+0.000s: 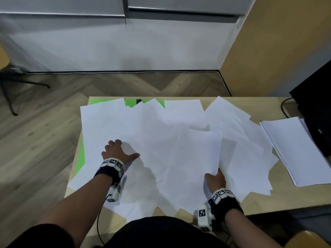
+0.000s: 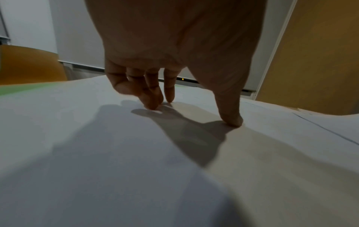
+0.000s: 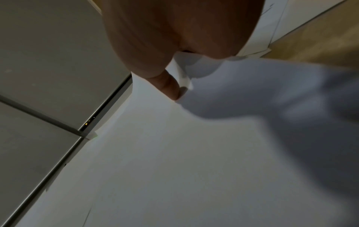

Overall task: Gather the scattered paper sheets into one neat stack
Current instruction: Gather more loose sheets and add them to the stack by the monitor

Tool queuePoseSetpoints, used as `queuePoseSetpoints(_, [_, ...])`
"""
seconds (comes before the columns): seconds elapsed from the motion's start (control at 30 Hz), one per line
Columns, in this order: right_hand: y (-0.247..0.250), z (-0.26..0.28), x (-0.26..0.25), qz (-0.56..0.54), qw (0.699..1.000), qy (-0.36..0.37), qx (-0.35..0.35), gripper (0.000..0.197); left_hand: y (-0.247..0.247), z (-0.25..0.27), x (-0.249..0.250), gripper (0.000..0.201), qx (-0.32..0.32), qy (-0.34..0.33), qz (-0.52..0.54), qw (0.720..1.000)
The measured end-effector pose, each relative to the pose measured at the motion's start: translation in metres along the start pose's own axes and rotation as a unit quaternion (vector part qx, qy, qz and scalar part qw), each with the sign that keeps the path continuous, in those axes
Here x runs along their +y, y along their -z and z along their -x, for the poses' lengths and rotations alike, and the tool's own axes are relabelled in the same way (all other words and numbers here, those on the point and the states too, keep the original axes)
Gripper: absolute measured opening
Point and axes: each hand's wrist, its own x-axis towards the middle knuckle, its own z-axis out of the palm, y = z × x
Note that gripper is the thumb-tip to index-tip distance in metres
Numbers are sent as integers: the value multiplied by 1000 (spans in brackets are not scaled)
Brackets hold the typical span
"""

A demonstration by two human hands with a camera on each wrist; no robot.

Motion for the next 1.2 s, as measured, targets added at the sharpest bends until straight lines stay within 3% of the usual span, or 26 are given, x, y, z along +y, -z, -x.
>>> queuePoseSetpoints(0.17, [8, 6, 2, -25, 997, -25, 70, 50, -4, 8, 2, 108, 3, -15, -61, 998])
queuePoseSetpoints(0.3, [24, 12, 14, -35, 988, -69, 132, 38, -8, 10, 9, 101, -16, -54, -46, 997])
queuePoseSetpoints(0.63, [38, 12, 21, -46, 990, -87, 104, 39, -13, 17, 46, 95, -64, -91, -5, 994])
queuePoseSetpoints(0.83, [36, 7, 33, -64, 991, -72, 96, 34, -18, 17, 51, 80, -39, -93, -6, 995])
queuePoseSetpoints(0.97, [33, 3, 39, -55, 992, -63, 95, 33, -24, 9, 55, 67, 35, -143, -36, 988])
queuePoseSetpoints(1.2, [36, -3, 42, -37, 995, -55, 79, 29, -28, -9, 84, 97, -28, -208, -109, 972])
